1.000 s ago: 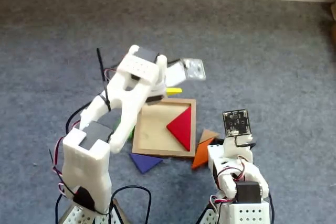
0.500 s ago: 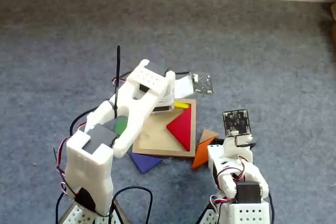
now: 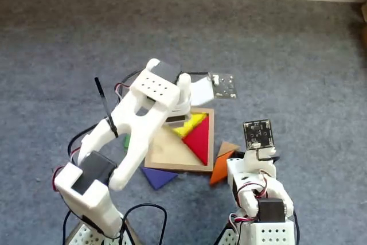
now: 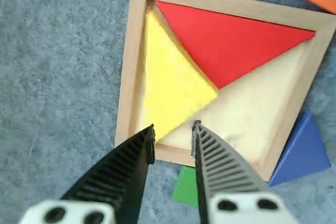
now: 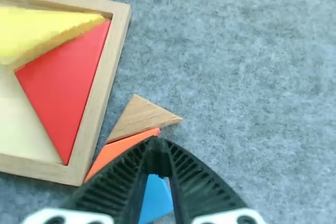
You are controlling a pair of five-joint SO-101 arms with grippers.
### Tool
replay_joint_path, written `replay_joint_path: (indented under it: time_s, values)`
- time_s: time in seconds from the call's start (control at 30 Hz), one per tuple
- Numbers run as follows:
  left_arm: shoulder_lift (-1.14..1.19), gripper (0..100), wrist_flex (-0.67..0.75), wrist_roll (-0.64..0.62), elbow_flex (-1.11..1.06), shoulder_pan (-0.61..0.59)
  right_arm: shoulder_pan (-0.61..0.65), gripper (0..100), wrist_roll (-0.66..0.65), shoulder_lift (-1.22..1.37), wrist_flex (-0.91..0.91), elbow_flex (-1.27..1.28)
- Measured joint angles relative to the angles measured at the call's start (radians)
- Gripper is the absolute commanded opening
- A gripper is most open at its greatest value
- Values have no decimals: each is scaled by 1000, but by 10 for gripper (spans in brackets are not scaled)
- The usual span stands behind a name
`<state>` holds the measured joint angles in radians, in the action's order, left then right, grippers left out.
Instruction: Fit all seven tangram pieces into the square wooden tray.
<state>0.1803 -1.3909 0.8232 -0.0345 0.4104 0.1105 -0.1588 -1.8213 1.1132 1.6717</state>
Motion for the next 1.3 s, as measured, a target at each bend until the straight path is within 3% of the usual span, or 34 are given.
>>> replay_joint_path:
  time_s: [0.47, 0.63, 0.73, 1.13, 1.3]
  values:
    - [-5, 117, -52, -2, 0, 41, 0, 20, 0, 0, 0, 0]
    - [-6, 102, -54, -135, 0, 17, 0, 20, 0, 0, 0, 0]
    - [-49, 105, -123, -230, 0, 3, 0, 20, 0, 0, 0, 0]
    - [-143, 228, -250, -555, -8, -341, -17, 20, 0, 0, 0, 0]
    - [-41, 228, -255, -612, -66, -404, -17, 20, 0, 0, 0, 0]
